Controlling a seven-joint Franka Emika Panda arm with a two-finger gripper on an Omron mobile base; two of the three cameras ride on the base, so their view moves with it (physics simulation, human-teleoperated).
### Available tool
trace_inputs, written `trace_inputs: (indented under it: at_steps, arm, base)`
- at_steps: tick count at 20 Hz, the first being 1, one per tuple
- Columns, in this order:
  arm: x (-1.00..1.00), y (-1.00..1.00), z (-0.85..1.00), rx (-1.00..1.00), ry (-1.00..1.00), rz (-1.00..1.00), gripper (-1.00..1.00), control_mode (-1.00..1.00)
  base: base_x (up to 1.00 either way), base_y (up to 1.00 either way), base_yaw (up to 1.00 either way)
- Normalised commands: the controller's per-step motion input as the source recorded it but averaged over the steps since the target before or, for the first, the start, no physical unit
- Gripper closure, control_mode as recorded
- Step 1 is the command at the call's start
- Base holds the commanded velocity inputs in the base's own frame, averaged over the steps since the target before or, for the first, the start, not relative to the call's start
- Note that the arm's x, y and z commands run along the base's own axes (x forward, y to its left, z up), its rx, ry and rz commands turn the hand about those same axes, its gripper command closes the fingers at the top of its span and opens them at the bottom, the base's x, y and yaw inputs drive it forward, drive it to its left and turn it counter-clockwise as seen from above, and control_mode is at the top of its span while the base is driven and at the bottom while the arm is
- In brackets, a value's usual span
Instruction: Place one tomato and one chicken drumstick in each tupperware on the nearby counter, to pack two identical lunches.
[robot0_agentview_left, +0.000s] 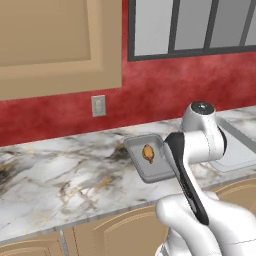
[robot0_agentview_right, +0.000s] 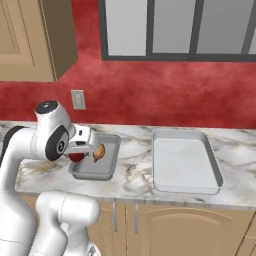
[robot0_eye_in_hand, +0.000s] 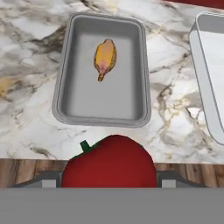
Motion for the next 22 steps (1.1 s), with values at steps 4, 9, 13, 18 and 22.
trace_inputs:
  at_steps: [4, 9, 13, 18, 22]
  arm:
    - [0.59, 0.00, -0.40, 0.00, 0.00, 0.03, 1.00, -1.00]
    - [0.69, 0.00, -0.41, 0.00, 0.01, 0.01, 1.00, -1.00]
    - [0.62, 0.00, -0.37, 0.00, 0.01, 0.01, 1.00, -1.00]
    - [0.58, 0.00, -0.32, 0.00, 0.04, 0.00, 1.00, -1.00]
    - [0.42, 0.00, -0.34, 0.00, 0.09, 0.00, 1.00, -1.00]
  base:
    - [0.00, 0.00, 0.00]
    - [0.00, 0.00, 0.00]
    - [0.00, 0.00, 0.00]
    - [0.00, 0.00, 0.00]
    - [0.00, 0.00, 0.00]
